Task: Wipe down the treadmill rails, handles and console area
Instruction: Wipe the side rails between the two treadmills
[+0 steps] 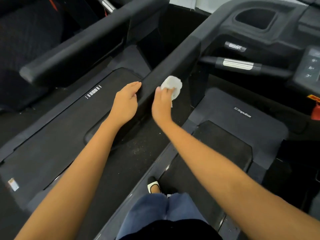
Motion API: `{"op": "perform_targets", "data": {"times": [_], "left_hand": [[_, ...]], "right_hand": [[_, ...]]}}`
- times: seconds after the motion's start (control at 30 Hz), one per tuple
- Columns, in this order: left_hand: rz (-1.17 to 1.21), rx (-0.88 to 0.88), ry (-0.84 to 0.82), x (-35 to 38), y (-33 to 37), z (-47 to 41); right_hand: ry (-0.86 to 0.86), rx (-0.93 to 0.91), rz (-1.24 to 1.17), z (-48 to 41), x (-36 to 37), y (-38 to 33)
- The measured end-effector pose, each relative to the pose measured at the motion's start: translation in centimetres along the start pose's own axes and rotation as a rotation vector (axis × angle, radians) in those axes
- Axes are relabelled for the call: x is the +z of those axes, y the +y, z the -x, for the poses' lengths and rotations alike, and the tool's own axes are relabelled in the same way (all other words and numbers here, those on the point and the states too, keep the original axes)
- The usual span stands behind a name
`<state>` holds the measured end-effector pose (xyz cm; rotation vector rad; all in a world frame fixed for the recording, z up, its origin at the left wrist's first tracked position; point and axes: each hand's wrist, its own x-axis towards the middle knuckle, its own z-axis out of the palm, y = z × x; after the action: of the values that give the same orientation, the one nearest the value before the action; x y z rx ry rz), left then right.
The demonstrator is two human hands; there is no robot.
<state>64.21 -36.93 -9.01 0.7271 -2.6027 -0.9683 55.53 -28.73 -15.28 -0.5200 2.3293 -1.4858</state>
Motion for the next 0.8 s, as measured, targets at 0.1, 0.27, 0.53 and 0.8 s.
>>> {"op": "perform_targets", "data": {"times": [0.1, 0.27, 0.53, 0.8], "left_hand": [[0.050, -0.038, 0.006, -0.5, -0.5, 0.7], [0.098, -0.042, 0.034, -0.8, -1.3, 1.4], [0.098, -0.026, -0.001, -2.2, -3.1, 2.6], [0.067, -0.017, -0.097, -4.2, -5.7, 3.6]], "right_hand": [[0.126, 0.064, 0.164, -4.1, -1.0, -0.7], [0.066, -0.085, 0.196, 5.6, 3.7, -0.3], [0.010, 0.057, -0.164, 10.6, 6.3, -2.0], [0.428, 0.294, -0.511, -1.4, 3.1, -2.9]]}}
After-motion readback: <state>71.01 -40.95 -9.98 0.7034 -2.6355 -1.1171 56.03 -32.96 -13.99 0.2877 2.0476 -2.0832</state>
